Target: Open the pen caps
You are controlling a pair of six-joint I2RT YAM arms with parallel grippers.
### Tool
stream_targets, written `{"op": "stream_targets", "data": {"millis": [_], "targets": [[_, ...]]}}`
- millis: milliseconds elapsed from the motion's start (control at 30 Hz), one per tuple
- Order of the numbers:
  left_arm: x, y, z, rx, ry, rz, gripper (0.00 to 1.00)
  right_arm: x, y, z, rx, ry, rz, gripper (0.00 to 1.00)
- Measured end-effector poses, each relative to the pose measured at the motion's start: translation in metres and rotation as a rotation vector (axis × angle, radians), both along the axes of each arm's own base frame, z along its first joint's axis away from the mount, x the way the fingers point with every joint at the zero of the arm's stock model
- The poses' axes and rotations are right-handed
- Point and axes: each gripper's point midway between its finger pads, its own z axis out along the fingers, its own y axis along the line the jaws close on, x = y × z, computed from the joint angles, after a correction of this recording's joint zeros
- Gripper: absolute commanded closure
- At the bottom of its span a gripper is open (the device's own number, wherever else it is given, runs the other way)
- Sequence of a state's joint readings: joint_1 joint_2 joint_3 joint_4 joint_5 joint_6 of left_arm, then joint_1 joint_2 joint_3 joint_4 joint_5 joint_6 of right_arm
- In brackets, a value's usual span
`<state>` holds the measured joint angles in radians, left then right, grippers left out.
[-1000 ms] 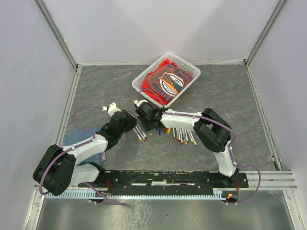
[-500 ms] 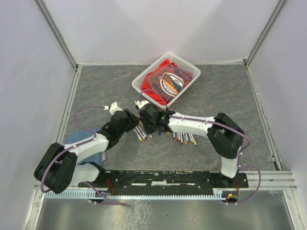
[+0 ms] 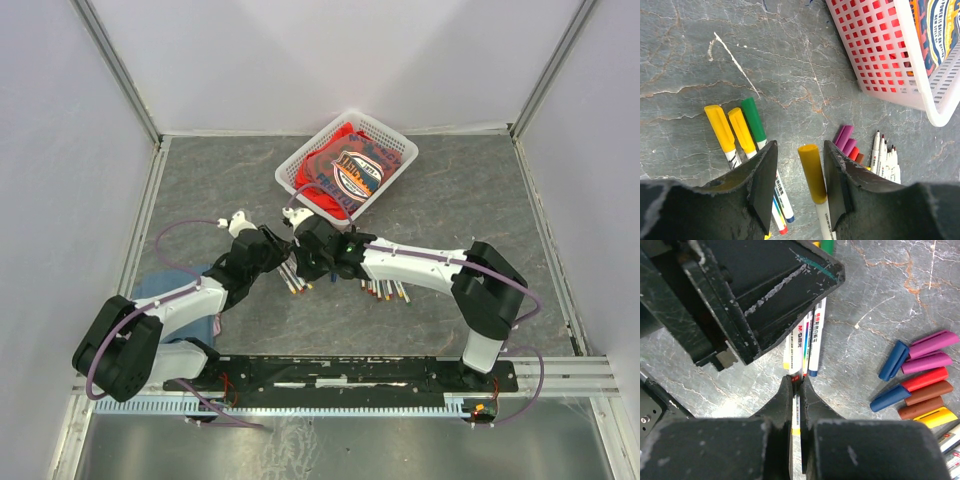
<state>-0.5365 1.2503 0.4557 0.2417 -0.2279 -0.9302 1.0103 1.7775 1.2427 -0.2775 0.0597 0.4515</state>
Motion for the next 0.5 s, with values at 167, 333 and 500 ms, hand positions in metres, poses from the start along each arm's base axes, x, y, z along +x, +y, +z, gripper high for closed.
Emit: {"op": "stream_targets", "data": {"millis": [167,333,500], "targets": [[0.0013,0.0002,0.0015,-0.003,-0.003,0.002,0.63,-0.0052,0.0016,-0.0019,0.008,0.010,0.016,0.99],[0.0016,0.0006,0.0017,-0.004,-0.003,0.003,0.72,-0.0073,0.0013,-0.0039,0.009,0.017,0.022,0.99],[0.0031,-0.0018,0.0049,-0.022,-0.011,-0.001,0.84,-0.0083,0.0014,-0.0051,0.009,0.018,0.023,0.99]]}}
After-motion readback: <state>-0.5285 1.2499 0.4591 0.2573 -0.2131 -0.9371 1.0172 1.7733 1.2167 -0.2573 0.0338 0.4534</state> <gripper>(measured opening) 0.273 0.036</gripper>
